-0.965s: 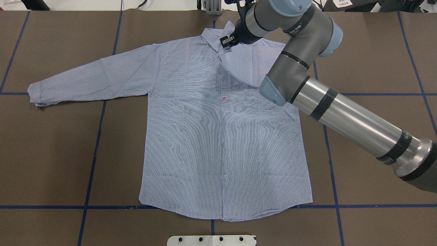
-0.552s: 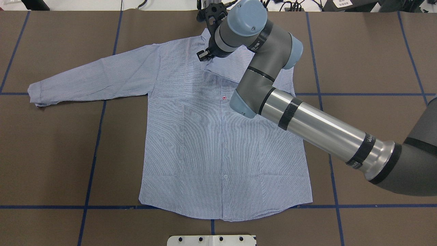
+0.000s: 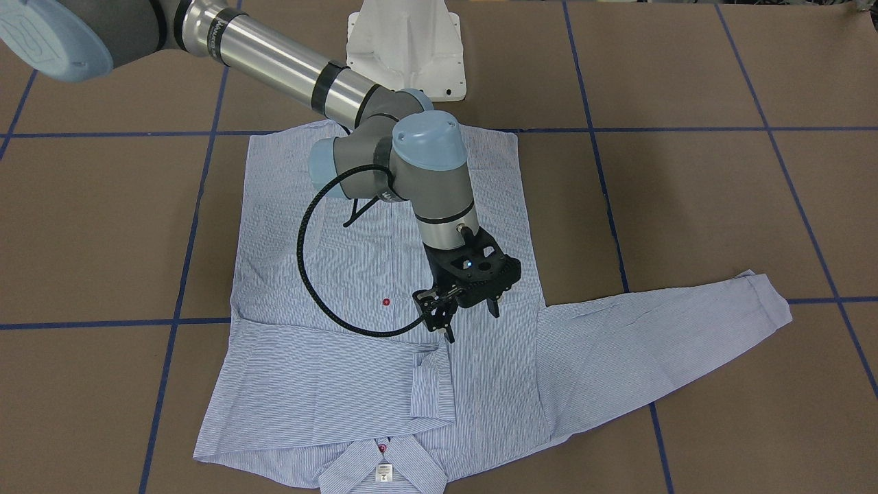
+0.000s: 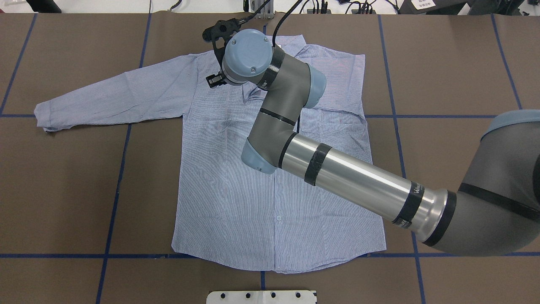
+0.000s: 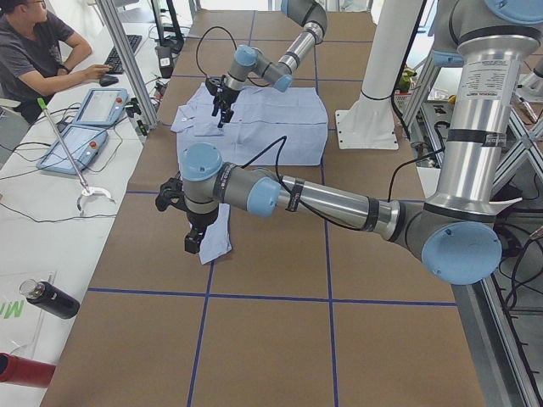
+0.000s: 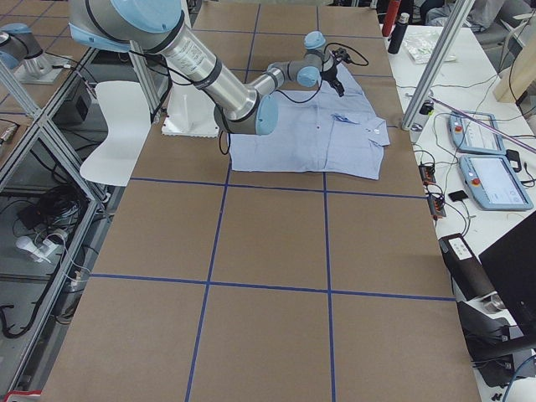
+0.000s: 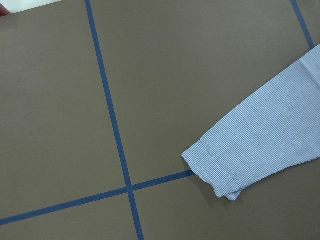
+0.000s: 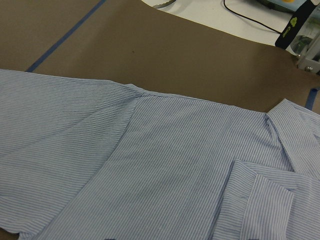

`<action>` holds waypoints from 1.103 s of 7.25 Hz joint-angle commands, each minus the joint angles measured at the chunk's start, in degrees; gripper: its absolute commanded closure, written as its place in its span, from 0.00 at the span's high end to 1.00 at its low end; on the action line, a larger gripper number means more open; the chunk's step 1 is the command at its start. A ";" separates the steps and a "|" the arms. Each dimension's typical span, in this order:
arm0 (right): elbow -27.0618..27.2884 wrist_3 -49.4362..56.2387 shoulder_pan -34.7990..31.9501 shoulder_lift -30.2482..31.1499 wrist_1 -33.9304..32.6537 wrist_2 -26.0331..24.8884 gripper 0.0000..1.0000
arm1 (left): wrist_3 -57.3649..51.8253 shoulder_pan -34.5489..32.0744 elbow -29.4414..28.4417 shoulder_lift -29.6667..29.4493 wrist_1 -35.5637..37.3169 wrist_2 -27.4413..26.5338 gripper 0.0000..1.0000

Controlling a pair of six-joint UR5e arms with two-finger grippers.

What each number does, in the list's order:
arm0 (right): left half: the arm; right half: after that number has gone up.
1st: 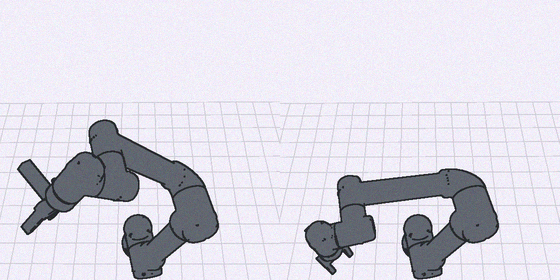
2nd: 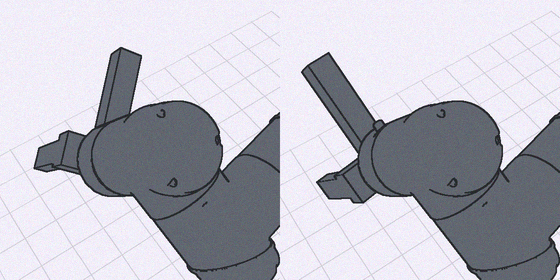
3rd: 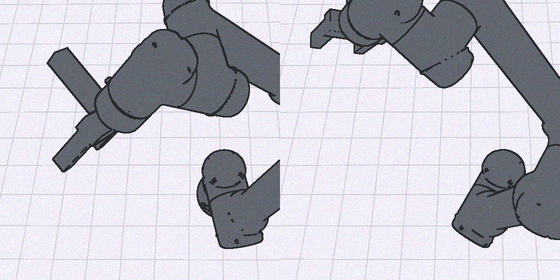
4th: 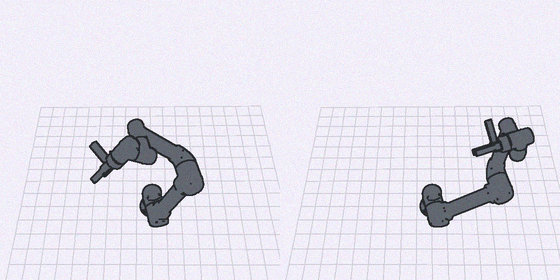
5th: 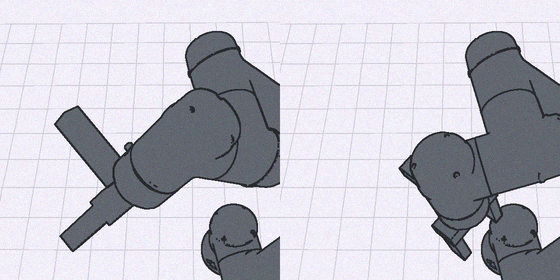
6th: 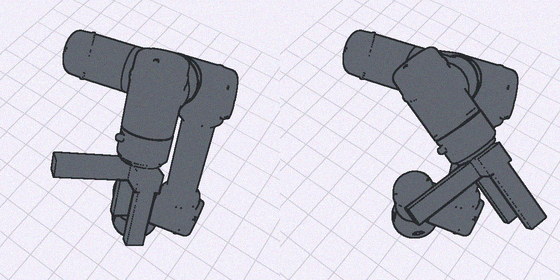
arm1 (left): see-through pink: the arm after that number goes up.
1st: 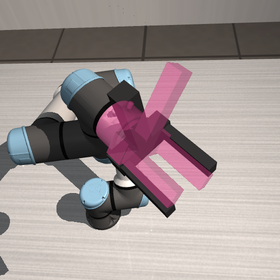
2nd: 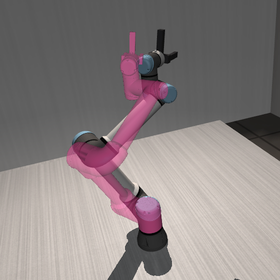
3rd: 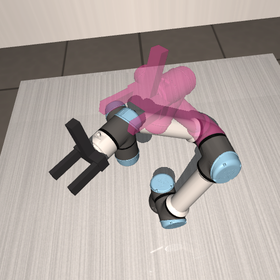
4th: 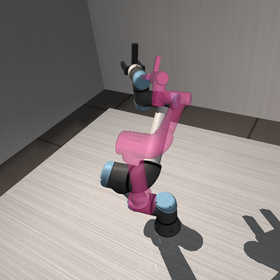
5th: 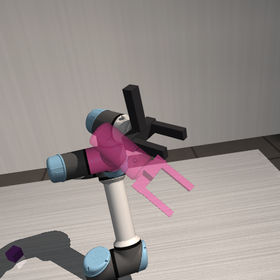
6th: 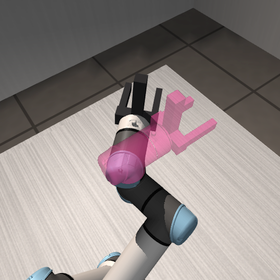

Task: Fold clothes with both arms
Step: 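Lay the sleeve across the chest near the collar with the right gripper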

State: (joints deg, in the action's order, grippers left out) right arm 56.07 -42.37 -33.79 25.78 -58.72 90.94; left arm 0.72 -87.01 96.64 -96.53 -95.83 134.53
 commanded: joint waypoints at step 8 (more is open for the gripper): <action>-10.79 -25.22 -1.72 4.29 8.00 -3.05 0.98 | 3.58 0.09 -0.31 -0.68 0.03 -0.23 1.00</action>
State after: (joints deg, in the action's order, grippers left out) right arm 48.06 -66.68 -35.58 30.52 -50.76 87.62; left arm 3.65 -86.92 96.19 -97.20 -95.79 134.32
